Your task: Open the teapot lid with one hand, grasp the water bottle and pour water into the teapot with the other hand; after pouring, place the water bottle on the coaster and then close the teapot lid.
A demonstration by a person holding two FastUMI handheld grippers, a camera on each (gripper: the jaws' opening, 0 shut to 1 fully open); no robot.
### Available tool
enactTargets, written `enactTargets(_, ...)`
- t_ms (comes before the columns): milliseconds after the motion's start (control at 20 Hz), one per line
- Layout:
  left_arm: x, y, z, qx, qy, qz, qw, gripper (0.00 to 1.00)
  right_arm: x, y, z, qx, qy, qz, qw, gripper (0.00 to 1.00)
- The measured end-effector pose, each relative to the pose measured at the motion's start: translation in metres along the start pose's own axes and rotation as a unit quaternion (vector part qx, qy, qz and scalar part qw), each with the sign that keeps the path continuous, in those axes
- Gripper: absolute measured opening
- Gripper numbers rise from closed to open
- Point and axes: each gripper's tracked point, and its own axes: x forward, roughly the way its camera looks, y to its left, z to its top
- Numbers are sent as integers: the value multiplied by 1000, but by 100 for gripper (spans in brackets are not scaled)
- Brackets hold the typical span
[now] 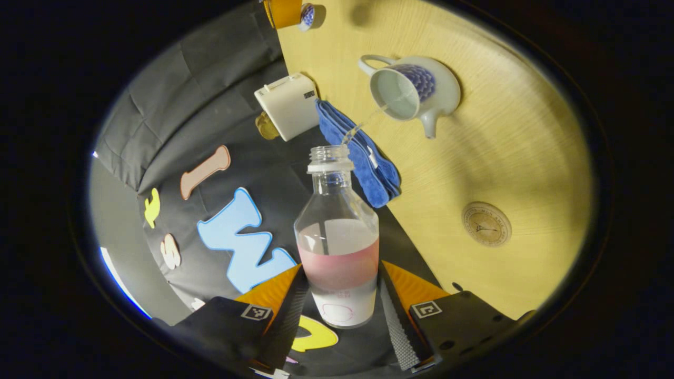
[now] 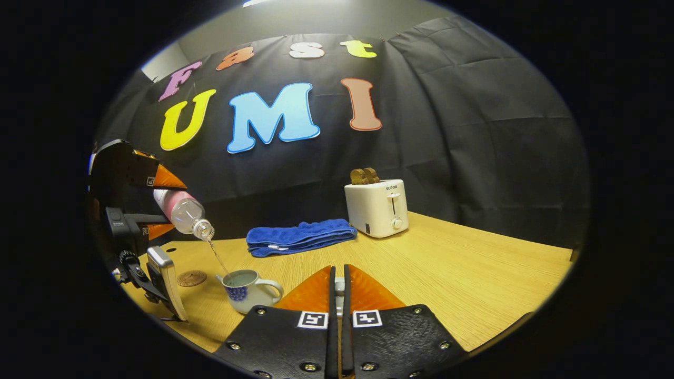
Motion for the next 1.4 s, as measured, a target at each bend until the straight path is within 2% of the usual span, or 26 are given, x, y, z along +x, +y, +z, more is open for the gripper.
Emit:
enactTargets(1050,0,10,1,71,-1,18,997,87,-1,0,1,6,1,4,1000,3)
enactTargets(1400,-4,16,5,109,-4,38,993,87,-1,0,-1,8,3,6,1000,3)
